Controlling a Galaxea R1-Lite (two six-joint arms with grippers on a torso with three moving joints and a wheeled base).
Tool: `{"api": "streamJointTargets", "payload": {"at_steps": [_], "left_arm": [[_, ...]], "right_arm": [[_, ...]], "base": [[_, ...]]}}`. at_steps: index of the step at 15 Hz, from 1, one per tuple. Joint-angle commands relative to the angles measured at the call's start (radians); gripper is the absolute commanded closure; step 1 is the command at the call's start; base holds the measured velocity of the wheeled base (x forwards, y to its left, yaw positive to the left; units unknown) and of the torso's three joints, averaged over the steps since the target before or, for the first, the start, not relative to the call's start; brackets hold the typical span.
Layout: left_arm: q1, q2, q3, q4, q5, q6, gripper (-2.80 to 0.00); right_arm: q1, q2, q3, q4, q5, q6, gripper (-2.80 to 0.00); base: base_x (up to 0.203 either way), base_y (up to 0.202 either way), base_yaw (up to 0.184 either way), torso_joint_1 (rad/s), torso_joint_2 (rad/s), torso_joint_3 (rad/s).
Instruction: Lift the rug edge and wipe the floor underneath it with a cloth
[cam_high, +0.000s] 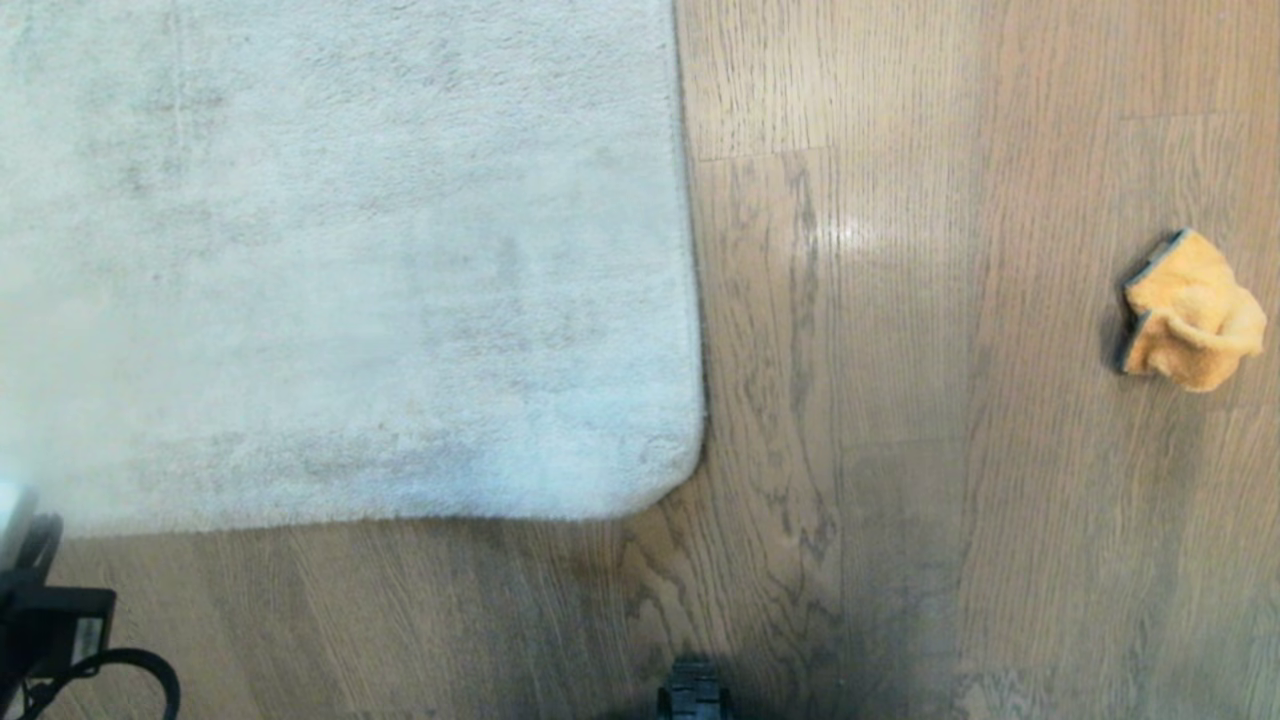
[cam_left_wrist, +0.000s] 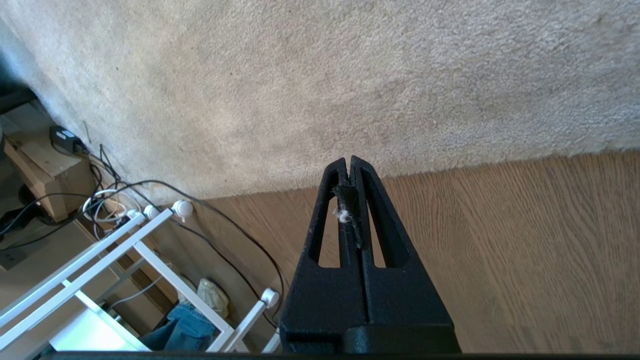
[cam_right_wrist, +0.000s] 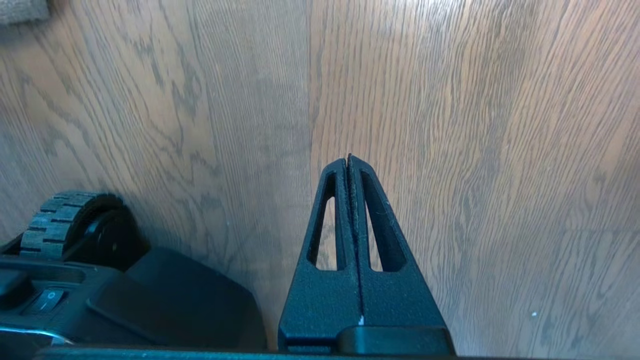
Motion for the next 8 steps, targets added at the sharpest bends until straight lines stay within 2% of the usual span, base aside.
{"api": "streamJointTargets", "payload": {"at_steps": [1, 4, 8], "left_arm": [[0.000, -0.026, 0.014, -0.004, 0.003, 0.001, 0.00], [0.001, -0.101, 0.041, 0.022, 0.006, 0.002, 0.00], [0.000, -0.262, 0.040, 0.227, -0.008, 0.001, 0.00]], "right_arm": [[0.000, -0.010, 0.001, 0.000, 0.000, 0.001, 0.00], [0.000, -0.010, 0.001, 0.000, 0.000, 0.002, 0.00], [0.000, -0.010, -0.001, 0.000, 0.000, 0.001, 0.00]], "base": [[0.000, 0.000, 0.000, 0.000, 0.00, 0.000], [0.000, 0.000, 0.000, 0.000, 0.00, 0.000], [0.000, 0.000, 0.000, 0.000, 0.00, 0.000]]}}
